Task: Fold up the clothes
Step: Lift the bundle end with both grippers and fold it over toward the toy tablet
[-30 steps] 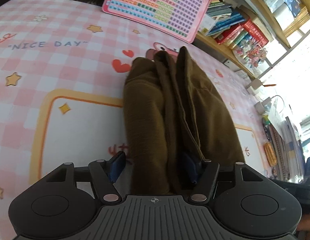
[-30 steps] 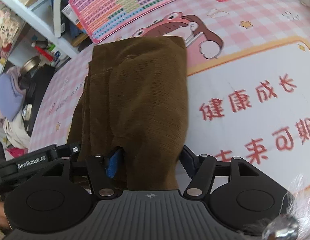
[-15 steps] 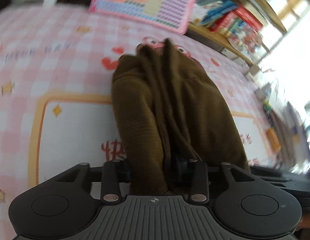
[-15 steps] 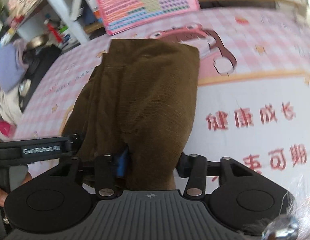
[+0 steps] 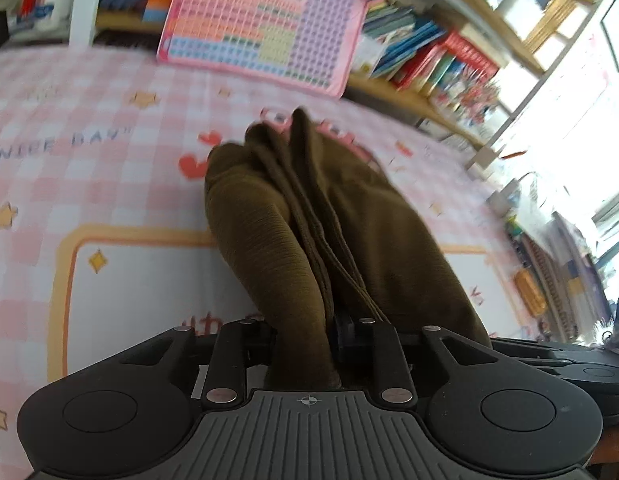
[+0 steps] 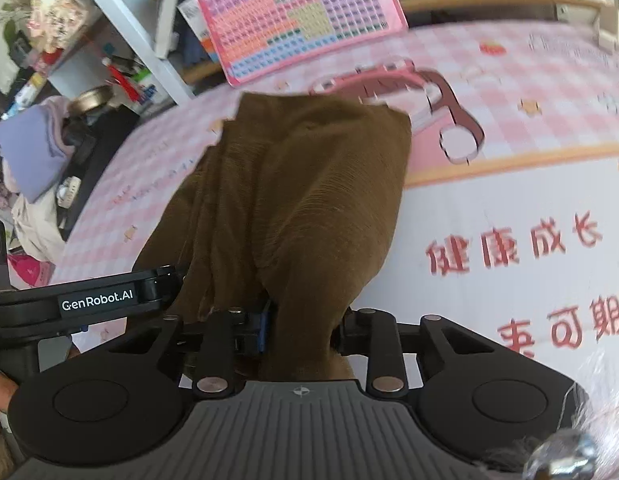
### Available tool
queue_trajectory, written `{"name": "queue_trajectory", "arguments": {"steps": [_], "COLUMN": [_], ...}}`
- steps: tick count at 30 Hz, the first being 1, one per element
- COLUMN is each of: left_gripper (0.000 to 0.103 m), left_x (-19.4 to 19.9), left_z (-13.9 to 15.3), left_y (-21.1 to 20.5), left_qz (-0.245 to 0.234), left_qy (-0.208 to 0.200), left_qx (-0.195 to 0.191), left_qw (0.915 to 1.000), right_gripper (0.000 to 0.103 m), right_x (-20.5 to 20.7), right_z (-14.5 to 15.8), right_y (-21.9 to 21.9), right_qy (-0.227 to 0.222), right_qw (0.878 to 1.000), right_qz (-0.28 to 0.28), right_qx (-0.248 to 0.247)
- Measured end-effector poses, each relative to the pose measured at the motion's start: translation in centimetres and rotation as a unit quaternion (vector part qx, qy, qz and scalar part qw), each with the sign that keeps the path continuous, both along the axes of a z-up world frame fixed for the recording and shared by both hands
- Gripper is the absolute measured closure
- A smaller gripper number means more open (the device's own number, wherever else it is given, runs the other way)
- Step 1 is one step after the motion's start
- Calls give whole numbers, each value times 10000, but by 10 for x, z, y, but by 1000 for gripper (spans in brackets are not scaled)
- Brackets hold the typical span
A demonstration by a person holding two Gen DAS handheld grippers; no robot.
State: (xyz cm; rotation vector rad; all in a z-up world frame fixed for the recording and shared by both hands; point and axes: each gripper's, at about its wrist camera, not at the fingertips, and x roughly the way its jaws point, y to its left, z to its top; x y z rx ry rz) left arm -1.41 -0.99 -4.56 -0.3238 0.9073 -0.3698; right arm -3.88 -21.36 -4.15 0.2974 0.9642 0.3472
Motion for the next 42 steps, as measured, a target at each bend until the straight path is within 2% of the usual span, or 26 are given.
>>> {"name": "queue_trajectory", "arguments": {"steps": [10,18,29,34,42], "left_gripper": [81,81,81,81,80], "left_x": [-1,38,96,135,182], "left_z": [33,42,51,44,23], "left_y": [13,26,43,53,59], "left_qz": [106,317,631,823,802], "left_qy": [-556,-741,-957,-899,-813], "left_qx": [-152,-78,33,57,-1], "left_qw": [9983,9967,9934,9925,9935], "right_gripper": [77,77,77,77,77], "right_x": [3,34,121,162,210], "right_z": [35,53,49,39,17], "right_y": [8,17,33,40,40], "right_qy": [-635,-936,-1069,-1143,-1246], "right_qw": [9979,9949,9923,9910,9904], "right_qz": [157,381,613,667,546], "right_qx": [-5,50,161,177,258]}}
